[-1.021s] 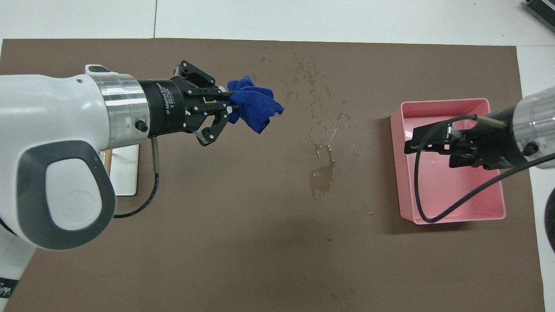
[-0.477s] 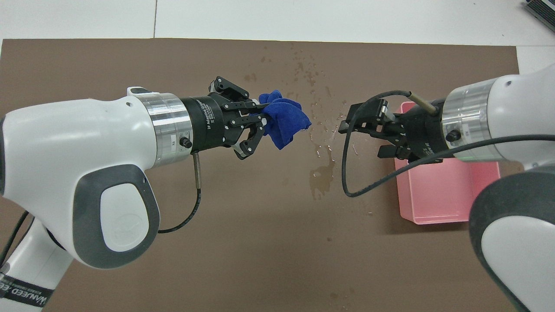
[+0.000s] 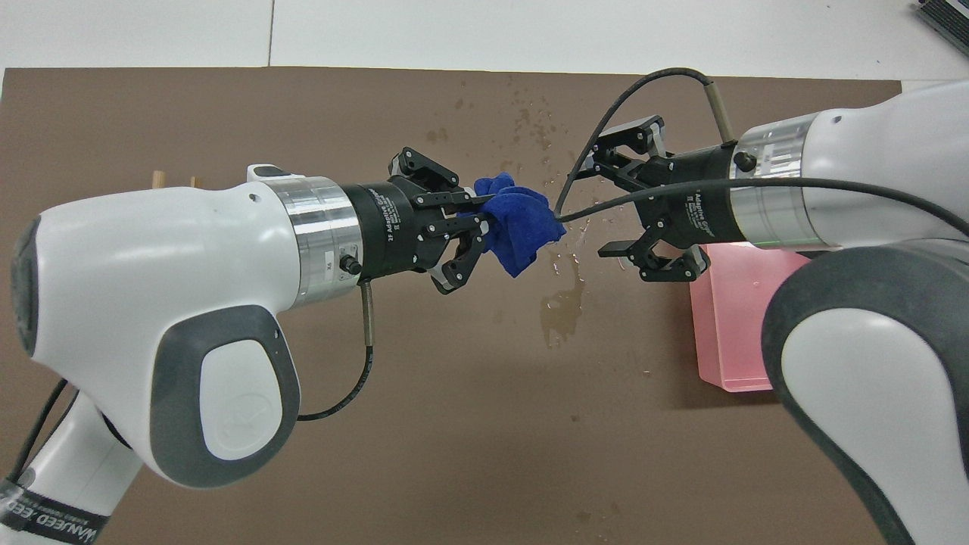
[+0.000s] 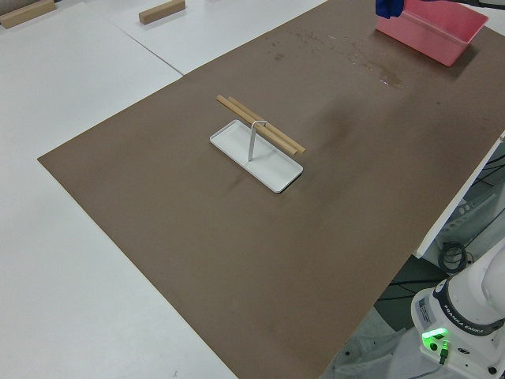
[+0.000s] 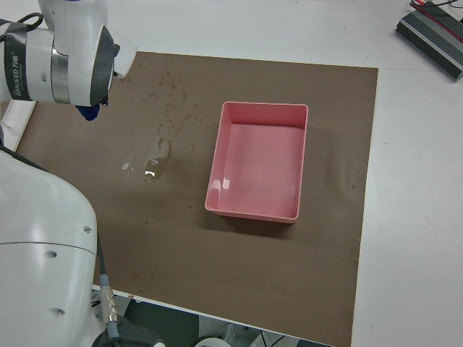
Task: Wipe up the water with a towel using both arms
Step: 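Grasp the towel with the right gripper beside the left gripper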
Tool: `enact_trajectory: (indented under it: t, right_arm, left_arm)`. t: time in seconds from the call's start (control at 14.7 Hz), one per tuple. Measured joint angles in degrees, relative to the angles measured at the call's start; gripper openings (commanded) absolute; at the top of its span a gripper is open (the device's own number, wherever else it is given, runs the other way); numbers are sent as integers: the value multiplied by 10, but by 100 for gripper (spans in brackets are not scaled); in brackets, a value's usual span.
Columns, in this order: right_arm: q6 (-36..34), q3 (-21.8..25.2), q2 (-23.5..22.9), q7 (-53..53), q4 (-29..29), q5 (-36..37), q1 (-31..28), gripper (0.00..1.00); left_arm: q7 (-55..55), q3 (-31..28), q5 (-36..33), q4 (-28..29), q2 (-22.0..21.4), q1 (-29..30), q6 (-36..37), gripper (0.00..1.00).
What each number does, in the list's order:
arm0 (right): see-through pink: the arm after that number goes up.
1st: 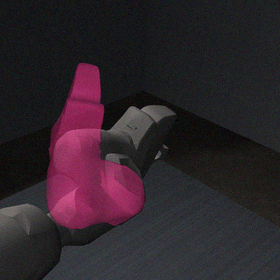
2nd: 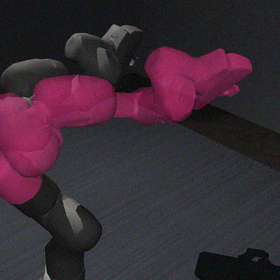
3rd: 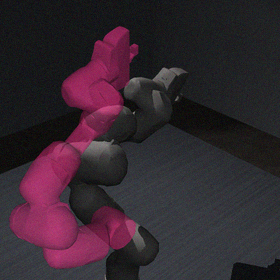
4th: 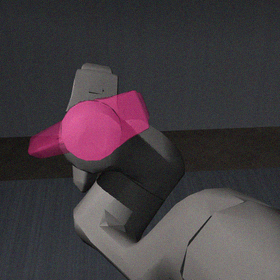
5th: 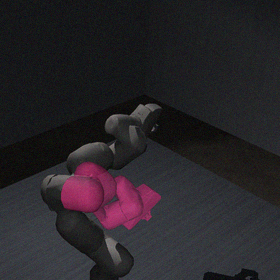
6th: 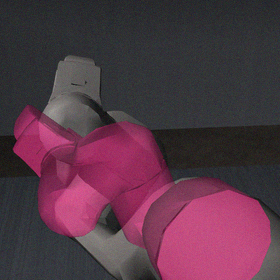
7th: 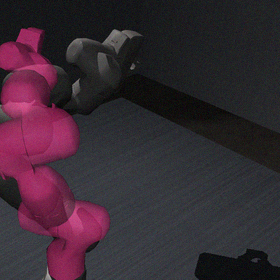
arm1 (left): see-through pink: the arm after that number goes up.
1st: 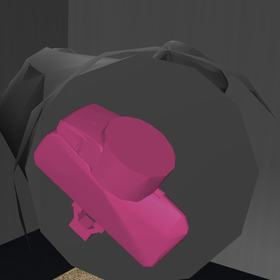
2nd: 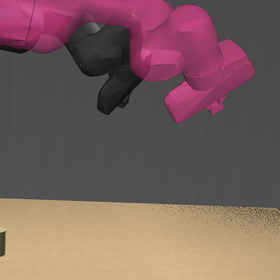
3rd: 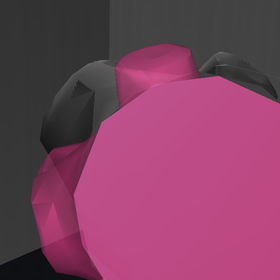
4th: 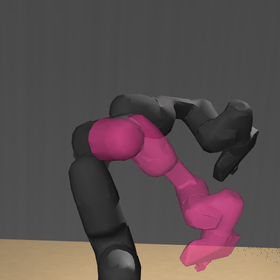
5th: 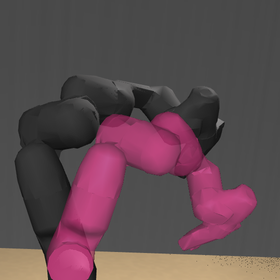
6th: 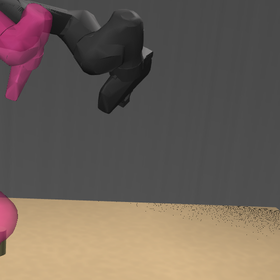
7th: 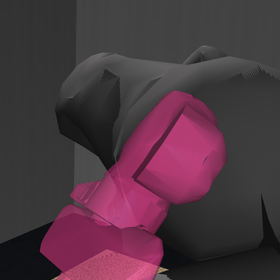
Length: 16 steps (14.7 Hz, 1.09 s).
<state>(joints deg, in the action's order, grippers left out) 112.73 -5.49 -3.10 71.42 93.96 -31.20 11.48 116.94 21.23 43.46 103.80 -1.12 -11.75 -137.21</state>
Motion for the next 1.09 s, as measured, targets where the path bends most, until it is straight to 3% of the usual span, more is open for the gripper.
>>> enact_trajectory:
  t: [0.27, 0.34, 0.41, 0.48, 0.54, 1.02, 1.09]
  right_arm:
    - [25, 0, -23, 113, 4, -18, 21, 77]
    - [34, 0, -26, 137, 7, -20, 29, 69]
    - [42, 0, -28, 155, 10, -21, 37, 44]
    - [52, 0, -29, 168, 15, -21, 46, 12]
    - [56, 0, -29, 175, 18, -21, 52, 0]
    - [60, 3, -29, 175, 19, -21, 53, 0]
    - [65, 3, -29, 163, 19, -20, 53, 0]
  left_arm:
    - [6, 0, 0, 0, -4, -14, -6, 0]
    - [8, 0, 0, 0, -4, -19, -16, 0]
    - [9, 0, 0, 0, -4, -25, -25, 0]
    - [10, 0, 0, 0, -4, -29, -30, 0]
    - [11, 0, 0, 0, -4, -31, -31, 0]
    - [10, -2, 0, 1, -4, -30, -31, 0]
    - [10, -2, 0, 1, -4, -30, -33, 65]
